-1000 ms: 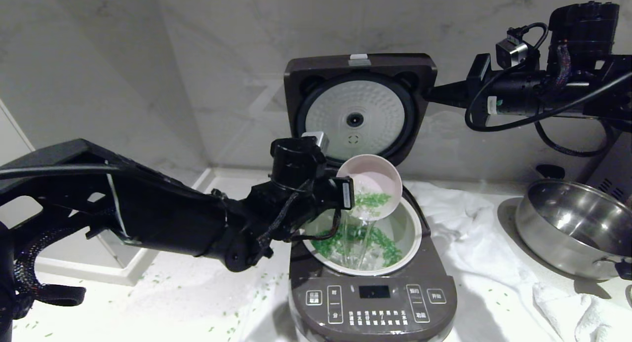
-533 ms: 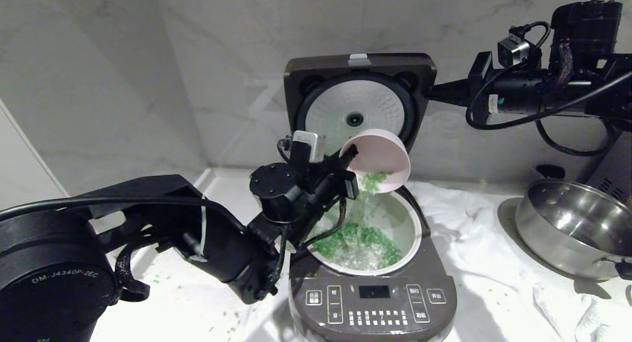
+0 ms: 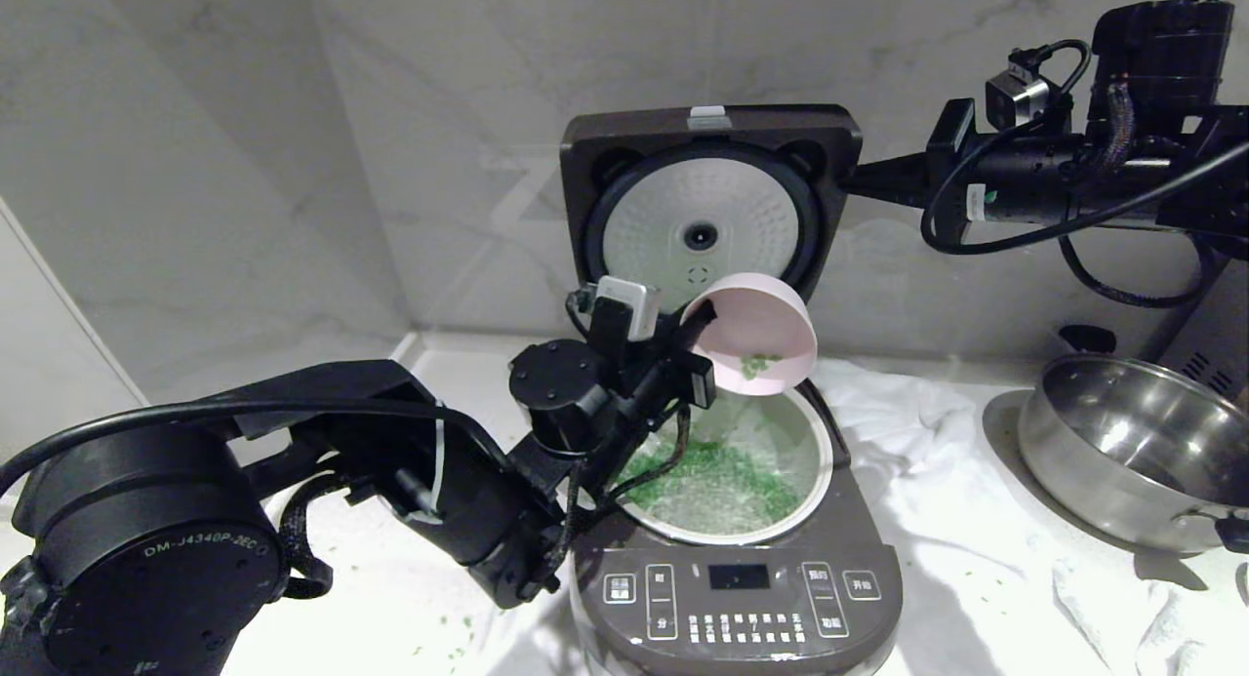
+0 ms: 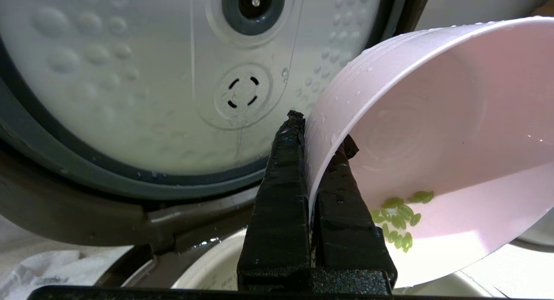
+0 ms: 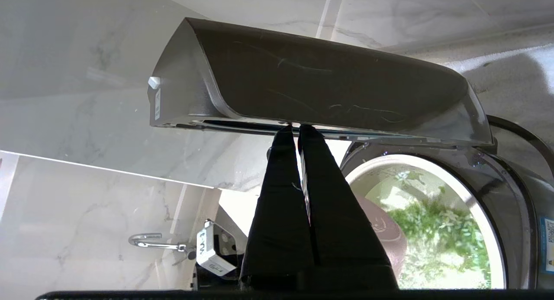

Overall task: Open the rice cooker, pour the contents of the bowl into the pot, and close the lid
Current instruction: Pour the water from the bowl into the rice cooker

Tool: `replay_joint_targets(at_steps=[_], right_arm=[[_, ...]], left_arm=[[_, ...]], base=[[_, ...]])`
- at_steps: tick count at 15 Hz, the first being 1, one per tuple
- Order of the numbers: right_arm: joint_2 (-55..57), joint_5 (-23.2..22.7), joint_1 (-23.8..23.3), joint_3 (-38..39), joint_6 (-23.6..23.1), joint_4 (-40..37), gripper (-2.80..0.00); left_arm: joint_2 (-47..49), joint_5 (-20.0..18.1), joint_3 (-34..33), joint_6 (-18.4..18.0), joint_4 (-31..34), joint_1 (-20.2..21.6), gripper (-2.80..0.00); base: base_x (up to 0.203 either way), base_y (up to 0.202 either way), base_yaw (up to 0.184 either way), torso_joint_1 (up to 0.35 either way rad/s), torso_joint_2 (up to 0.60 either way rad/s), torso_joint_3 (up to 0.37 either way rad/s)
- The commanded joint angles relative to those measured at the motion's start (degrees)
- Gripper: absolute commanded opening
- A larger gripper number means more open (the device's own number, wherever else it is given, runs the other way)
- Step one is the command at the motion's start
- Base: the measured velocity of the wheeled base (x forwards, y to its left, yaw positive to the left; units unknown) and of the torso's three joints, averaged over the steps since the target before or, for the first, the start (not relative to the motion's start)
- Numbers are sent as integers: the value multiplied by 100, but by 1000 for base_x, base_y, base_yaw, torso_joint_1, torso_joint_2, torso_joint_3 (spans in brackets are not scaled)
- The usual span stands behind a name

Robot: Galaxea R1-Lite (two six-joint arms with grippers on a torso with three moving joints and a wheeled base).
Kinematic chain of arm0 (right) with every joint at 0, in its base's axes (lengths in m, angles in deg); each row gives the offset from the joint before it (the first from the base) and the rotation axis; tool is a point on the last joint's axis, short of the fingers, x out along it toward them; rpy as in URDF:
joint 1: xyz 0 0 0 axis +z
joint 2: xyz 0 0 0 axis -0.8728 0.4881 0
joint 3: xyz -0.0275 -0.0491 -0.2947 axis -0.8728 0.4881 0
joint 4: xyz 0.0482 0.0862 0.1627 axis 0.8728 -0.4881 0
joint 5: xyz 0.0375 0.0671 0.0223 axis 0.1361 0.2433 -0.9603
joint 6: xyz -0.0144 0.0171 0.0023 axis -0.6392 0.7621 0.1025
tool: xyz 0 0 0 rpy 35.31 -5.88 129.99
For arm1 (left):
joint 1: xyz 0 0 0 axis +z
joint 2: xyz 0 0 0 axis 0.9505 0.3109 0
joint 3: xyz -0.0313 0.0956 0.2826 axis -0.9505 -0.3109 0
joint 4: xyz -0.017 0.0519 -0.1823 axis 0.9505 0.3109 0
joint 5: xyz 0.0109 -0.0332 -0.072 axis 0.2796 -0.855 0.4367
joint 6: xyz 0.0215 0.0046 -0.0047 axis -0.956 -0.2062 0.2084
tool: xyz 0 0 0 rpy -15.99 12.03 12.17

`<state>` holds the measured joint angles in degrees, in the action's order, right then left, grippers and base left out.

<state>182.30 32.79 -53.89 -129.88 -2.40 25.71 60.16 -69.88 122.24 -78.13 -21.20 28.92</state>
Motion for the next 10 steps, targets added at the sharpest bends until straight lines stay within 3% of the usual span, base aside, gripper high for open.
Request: replay_joint_targets(at_steps=[1,6,10], right_arm=[[-20,-23,-1,-8,23,5,-280],[-29,-23,6,17,23,5,-280],[-208,-22,41,100,85,-4,-280]], left_arm=[[10,4,16,-14,-51,8,-280],[-331,3,-191,21,-33,60,-280],[-1104,0,-706,311,1254,507,-280]], base=[[0,0,0,0,0,0],[0,0,0,0,0,0],[0,0,0,0,0,0]])
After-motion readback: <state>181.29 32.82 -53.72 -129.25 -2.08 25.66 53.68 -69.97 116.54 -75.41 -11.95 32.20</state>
